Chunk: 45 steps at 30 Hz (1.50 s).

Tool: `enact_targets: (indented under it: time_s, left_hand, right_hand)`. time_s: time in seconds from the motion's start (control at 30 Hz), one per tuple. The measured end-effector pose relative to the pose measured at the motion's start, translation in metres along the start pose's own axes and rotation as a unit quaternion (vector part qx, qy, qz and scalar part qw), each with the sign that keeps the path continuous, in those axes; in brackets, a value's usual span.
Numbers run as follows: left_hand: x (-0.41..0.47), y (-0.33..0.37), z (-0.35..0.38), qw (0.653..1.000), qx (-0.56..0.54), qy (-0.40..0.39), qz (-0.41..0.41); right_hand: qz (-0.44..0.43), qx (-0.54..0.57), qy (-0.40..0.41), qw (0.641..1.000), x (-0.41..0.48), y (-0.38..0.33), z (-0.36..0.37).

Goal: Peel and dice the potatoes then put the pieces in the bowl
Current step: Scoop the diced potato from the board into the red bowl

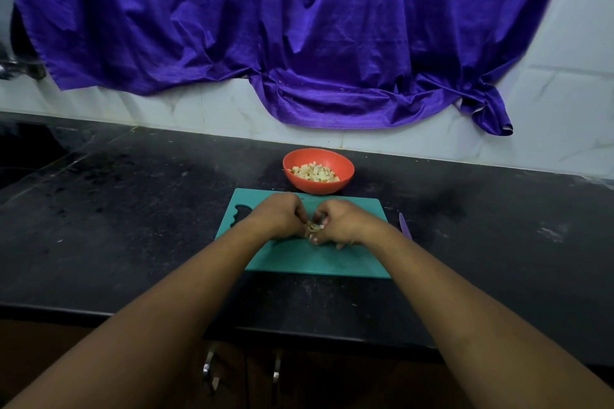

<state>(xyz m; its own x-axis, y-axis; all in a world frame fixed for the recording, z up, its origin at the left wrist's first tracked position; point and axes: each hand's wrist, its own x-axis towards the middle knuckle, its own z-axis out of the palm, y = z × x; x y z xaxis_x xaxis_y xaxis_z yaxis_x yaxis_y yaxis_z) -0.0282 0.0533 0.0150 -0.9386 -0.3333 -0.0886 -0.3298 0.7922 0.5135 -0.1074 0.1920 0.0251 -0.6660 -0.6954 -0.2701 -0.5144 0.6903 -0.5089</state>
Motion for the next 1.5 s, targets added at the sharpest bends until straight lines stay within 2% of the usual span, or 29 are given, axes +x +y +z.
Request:
enact_targets:
  time_s: [0.17, 0.4, 0.6, 0.77, 0.87, 0.93, 1.0, 1.1, 1.23, 1.33, 1.5]
  left_hand:
    - [-0.003, -0.004, -0.006, 0.995, -0.091, -0.04, -0.019]
    - [0.0, -0.002, -0.008, 0.997, -0.053, -0.043, -0.038]
    - [0.009, 0.009, -0.005, 0.992, -0.095, -0.047, -0.073]
    - [0.01, 0.008, -0.002, 0.977, -0.181, -0.049, -0.104]
    - [0.007, 0.004, -0.001, 0.961, -0.249, -0.047, -0.114]
    - [0.004, 0.005, -0.002, 0.948, -0.291, -0.048, -0.117]
    - [0.001, 0.007, -0.003, 0.94, -0.32, -0.044, -0.113]
    - [0.0, 0.012, -0.007, 0.947, -0.303, -0.029, -0.101]
    - [-0.001, 0.023, -0.02, 0.959, -0.272, -0.021, -0.071]
    - [-0.002, 0.032, -0.027, 0.965, -0.256, -0.025, -0.045]
    - [-0.003, 0.037, -0.029, 0.969, -0.247, -0.014, 0.008]
  right_hand:
    - [0.029, 0.061, -0.001, 0.998, 0.002, 0.003, -0.003]
    - [0.06, 0.053, 0.015, 0.997, 0.005, 0.0, -0.004]
    - [0.083, 0.064, 0.023, 0.994, 0.015, -0.014, 0.003]
    - [0.108, 0.208, 0.016, 0.972, 0.016, -0.02, 0.003]
    - [0.114, 0.319, 0.021, 0.941, 0.012, -0.015, 0.001]
    - [0.118, 0.409, 0.009, 0.905, 0.009, -0.011, 0.001]
    - [0.125, 0.498, -0.013, 0.858, 0.003, -0.008, 0.0]
    - [0.147, 0.61, -0.011, 0.779, 0.0, -0.002, 0.002]
    - [0.16, 0.698, 0.011, 0.698, -0.002, -0.001, 0.006]
    - [0.162, 0.723, 0.03, 0.671, -0.004, -0.003, 0.008]
    - [0.156, 0.744, 0.017, 0.649, -0.006, -0.007, 0.012]
